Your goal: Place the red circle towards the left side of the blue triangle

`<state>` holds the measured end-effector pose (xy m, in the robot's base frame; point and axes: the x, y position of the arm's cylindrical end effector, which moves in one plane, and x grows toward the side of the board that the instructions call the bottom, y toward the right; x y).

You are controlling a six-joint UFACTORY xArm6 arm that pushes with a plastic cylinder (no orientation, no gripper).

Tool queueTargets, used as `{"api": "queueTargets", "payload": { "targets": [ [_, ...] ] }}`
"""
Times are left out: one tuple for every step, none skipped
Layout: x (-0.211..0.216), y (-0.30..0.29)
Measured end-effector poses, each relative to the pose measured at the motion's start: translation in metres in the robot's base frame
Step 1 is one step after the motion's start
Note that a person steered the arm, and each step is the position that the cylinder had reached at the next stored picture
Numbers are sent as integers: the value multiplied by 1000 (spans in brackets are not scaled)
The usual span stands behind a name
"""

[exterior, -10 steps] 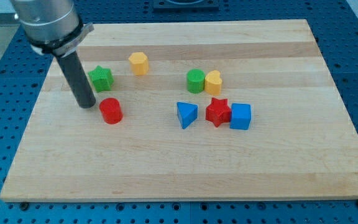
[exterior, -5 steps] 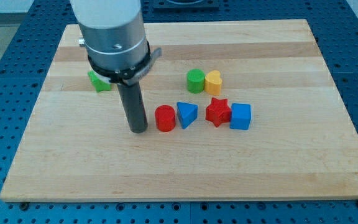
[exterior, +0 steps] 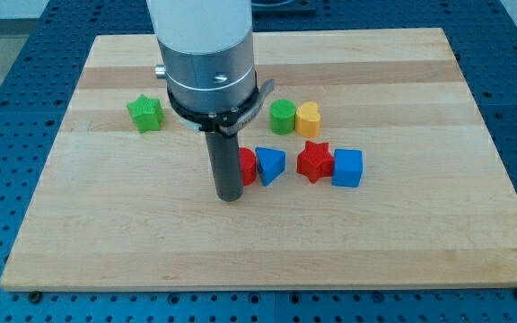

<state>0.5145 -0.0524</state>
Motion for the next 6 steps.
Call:
{"api": "queueTargets", "payload": {
  "targets": [
    [2,0],
    [2,-6],
    [23,-65],
    [16,-119],
    [-37,-130],
    [-74,-123]
  ]
}}
